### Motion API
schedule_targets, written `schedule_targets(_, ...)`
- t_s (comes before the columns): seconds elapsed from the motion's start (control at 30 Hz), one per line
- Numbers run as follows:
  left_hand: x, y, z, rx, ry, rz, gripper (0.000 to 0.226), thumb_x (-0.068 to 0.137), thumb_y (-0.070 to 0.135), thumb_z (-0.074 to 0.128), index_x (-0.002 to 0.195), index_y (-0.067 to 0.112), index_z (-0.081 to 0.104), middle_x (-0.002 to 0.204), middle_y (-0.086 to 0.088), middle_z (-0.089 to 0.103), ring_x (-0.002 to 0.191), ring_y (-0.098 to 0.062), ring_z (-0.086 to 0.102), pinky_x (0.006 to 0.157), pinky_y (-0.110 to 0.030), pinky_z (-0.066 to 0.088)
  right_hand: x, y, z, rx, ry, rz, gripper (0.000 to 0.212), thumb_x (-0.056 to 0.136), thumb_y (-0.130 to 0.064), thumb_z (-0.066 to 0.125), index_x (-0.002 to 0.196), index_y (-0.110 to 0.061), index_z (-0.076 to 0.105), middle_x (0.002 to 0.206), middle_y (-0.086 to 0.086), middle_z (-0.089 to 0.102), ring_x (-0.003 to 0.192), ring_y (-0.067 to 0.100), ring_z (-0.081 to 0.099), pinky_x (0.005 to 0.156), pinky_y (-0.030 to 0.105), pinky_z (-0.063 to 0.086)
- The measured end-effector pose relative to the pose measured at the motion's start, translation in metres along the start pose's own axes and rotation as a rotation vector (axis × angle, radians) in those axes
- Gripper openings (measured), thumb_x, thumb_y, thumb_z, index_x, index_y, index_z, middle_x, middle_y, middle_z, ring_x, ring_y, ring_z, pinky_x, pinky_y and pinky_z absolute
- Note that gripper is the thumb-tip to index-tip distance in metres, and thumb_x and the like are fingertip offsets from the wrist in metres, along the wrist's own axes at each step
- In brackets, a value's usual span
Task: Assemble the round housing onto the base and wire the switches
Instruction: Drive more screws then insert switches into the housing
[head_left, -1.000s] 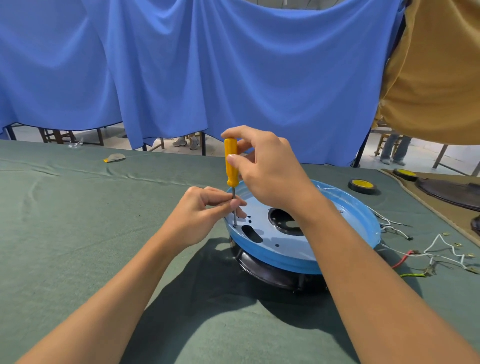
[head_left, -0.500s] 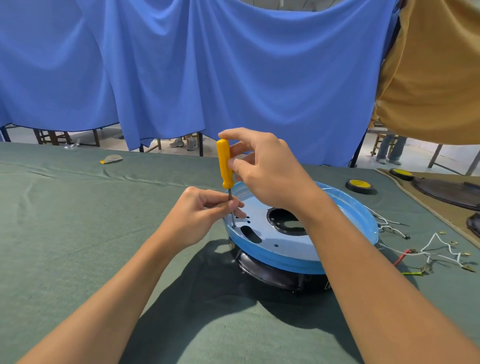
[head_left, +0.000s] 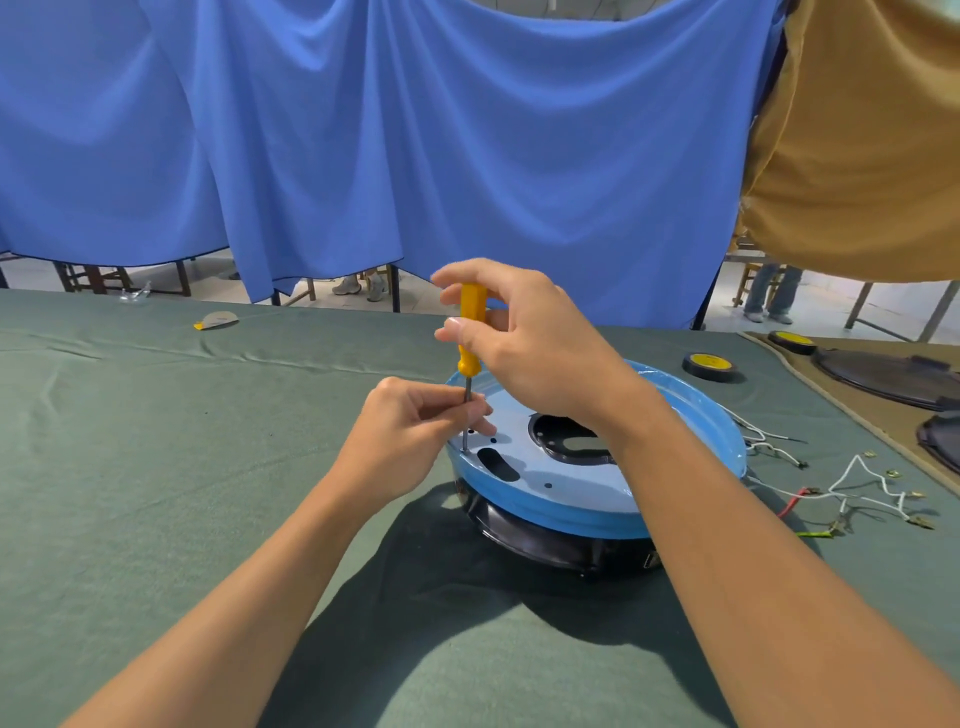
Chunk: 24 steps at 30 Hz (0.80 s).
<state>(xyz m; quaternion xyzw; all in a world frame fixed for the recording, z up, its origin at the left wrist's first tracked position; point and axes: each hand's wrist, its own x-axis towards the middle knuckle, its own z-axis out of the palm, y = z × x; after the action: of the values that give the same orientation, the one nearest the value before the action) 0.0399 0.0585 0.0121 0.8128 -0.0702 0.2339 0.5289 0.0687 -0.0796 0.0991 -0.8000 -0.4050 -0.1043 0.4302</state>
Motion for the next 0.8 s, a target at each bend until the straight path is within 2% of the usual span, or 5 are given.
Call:
schedule_targets(0.13, -0.004, 0.000, 0.004, 0.038, 0.017, 0.030, 0.016, 0.094, 0.015, 0.062, 0.097, 0.010, 0.077, 0.088, 0.005, 0.078, 0.085, 0.000, 0.070, 0.081, -0.012, 0.050, 0.000, 0.001, 0.001, -0.065, 0.026, -0.022, 0.036, 0.093, -0.010, 0.058, 0.126, -0.023, 0.058, 0.096, 0.001, 0.066, 0.087, 0.018, 0.066, 0.084, 0.027, 0.053)
schedule_targets(0.27, -0.007, 0.000, 0.012, -0.062, 0.182, 0.049, 0.008, 0.084, 0.007, 0.073, 0.088, 0.011, 0.078, 0.079, 0.002, 0.077, 0.073, -0.005, 0.072, 0.070, -0.016, 0.054, -0.004, 0.000, 0.006, -0.233, 0.158, -0.031, 0.026, 0.086, -0.031, 0.069, 0.110, -0.024, 0.061, 0.075, -0.011, 0.054, 0.084, 0.022, 0.057, 0.082, 0.037, 0.049)
schedule_targets(0.43, -0.004, 0.004, 0.004, -0.069, 0.055, -0.009, 0.015, 0.093, 0.006, 0.062, 0.095, 0.002, 0.076, 0.082, 0.003, 0.077, 0.085, 0.003, 0.069, 0.084, -0.014, 0.051, -0.001, 0.000, 0.007, -0.162, 0.080, -0.041, 0.044, 0.092, -0.017, 0.059, 0.135, -0.021, 0.053, 0.116, 0.003, 0.064, 0.107, 0.022, 0.060, 0.097, 0.037, 0.044)
schedule_targets(0.6, -0.007, 0.007, 0.005, 0.157, -0.051, 0.048, 0.029, 0.103, 0.015, 0.046, 0.104, 0.004, 0.073, 0.090, 0.006, 0.075, 0.086, 0.009, 0.063, 0.078, -0.009, 0.043, -0.001, 0.004, 0.011, -0.192, 0.220, -0.024, 0.027, 0.087, -0.023, 0.068, 0.113, -0.024, 0.063, 0.086, -0.003, 0.064, 0.081, 0.016, 0.057, 0.081, 0.030, 0.045)
schedule_targets(0.8, -0.009, 0.002, 0.011, 0.109, 0.239, 0.117, 0.009, 0.086, 0.011, 0.072, 0.091, 0.008, 0.079, 0.080, 0.005, 0.076, 0.075, -0.003, 0.071, 0.074, -0.017, 0.053, -0.002, 0.005, 0.009, -0.254, 0.238, -0.021, 0.033, 0.086, -0.031, 0.068, 0.116, -0.017, 0.060, 0.100, 0.004, 0.064, 0.090, 0.024, 0.061, 0.086, 0.040, 0.049)
